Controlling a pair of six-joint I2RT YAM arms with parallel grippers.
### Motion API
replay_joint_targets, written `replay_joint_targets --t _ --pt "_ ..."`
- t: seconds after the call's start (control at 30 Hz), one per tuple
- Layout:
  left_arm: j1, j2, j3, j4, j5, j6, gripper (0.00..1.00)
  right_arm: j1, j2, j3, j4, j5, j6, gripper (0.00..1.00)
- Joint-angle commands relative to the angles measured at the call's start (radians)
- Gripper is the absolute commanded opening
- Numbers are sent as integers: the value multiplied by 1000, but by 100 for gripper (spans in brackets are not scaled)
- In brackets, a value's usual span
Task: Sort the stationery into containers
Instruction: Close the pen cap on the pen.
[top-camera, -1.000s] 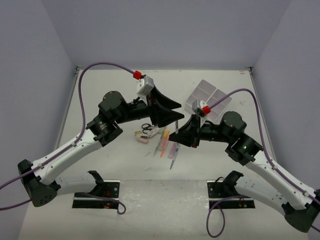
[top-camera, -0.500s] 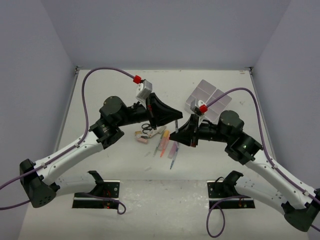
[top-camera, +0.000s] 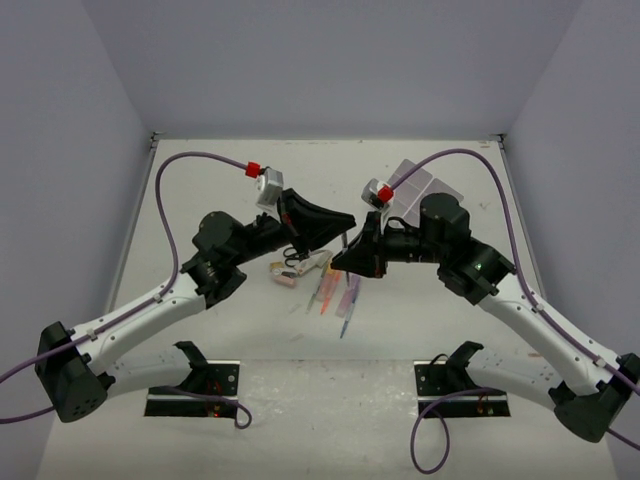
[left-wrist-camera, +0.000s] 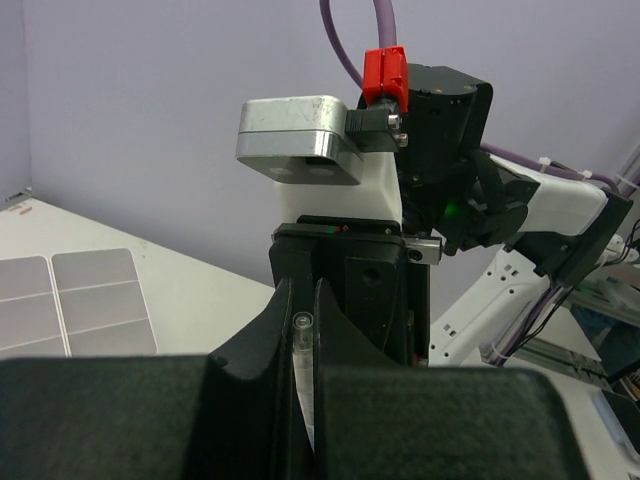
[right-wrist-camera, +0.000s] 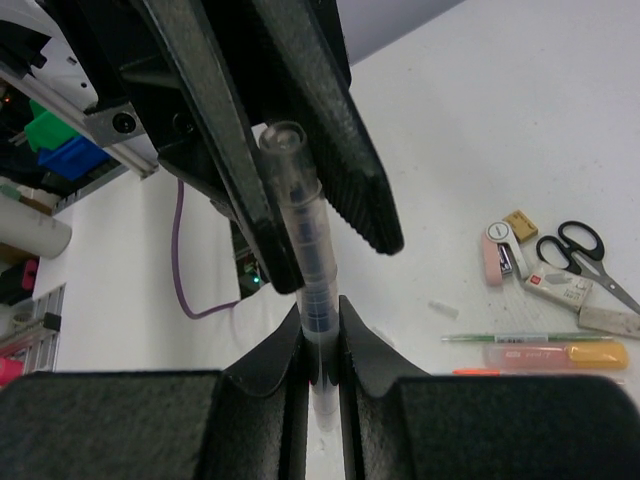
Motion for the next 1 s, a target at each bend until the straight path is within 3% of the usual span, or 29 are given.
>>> replay_joint_targets --t 0.0,0.23,0.53,0.77,0.97 --pt "-58 7 -84 -159 185 -19 0 -56 12 143 243 101 35 0" --pt "-58 -32 -92 -183 189 -1 0 -72 21 127 254 112 35 0" --pt "-58 -32 -143 -129 207 -23 0 -139 41 110 299 20 85 0" --pt "-58 -116 -31 -306 1 93 0 -134 -2 -43 366 -83 92 0" --pt "-58 -137 49 -308 -33 113 0 -131 -63 -178 429 -156 113 0"
